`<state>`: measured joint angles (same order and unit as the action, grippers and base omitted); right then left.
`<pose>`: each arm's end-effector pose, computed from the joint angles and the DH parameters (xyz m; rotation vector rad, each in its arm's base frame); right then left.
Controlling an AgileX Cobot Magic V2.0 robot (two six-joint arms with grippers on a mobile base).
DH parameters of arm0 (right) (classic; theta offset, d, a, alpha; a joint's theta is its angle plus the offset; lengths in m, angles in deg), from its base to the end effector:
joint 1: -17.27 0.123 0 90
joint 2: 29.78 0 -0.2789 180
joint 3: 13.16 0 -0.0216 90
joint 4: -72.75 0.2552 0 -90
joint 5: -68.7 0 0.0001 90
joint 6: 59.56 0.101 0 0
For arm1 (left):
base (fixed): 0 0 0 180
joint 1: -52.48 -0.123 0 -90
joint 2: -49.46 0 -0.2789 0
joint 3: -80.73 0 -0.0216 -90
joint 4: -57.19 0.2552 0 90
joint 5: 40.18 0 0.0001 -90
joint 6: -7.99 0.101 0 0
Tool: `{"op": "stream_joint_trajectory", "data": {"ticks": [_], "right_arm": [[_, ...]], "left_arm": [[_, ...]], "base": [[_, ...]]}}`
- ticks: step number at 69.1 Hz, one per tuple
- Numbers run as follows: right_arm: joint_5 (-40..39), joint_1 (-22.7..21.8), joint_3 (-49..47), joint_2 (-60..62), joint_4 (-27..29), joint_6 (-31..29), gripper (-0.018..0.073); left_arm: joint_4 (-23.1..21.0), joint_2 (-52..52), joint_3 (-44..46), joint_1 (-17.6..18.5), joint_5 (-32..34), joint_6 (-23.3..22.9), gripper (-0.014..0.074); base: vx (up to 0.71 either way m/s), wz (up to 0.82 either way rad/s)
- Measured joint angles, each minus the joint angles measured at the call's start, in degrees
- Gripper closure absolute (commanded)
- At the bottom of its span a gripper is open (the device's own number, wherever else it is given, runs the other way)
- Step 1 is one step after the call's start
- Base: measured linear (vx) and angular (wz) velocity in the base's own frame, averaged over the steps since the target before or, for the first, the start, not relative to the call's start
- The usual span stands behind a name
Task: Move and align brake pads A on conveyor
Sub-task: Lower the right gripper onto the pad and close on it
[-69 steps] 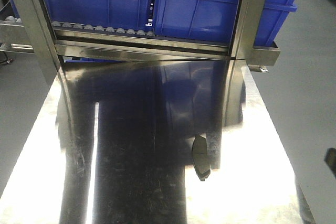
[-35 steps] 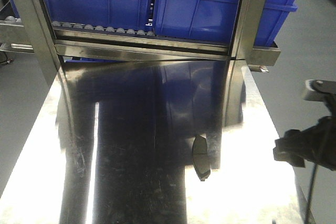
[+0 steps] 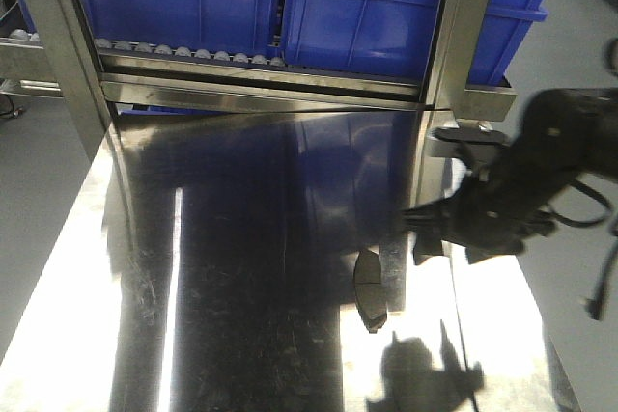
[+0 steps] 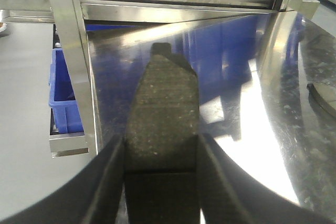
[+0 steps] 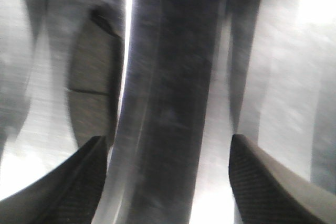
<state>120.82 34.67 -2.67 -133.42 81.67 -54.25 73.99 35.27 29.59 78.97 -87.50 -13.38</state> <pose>0.3129 0.1110 0.2122 -0.1899 2.9155 0.2620 0.0493 -0.0006 0.2814 0.1405 1.9362 -0.2136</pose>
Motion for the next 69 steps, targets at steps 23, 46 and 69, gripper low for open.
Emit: {"op": "stream_joint_trajectory", "data": {"ticks": [23, 46, 69], "right_arm": [[6.2, 9.3, -15.0, -12.2, -2.7, 7.6, 0.0087], [11.2, 11.0, -19.3, -19.4, -3.6, 11.2, 0.0110], [11.6, 11.0, -19.6, -22.3, -3.8, 11.8, 0.0143]], "left_arm": [[0.1, 0.0, 0.0, 0.0, 0.0, 0.1, 0.0603], [0.1, 0.0, 0.0, 0.0, 0.0, 0.1, 0.0603], [0.1, 0.0, 0.0, 0.0, 0.0, 0.1, 0.0603]], "base": [[0.00, 0.00], [0.00, 0.00], [0.00, 0.00]]}}
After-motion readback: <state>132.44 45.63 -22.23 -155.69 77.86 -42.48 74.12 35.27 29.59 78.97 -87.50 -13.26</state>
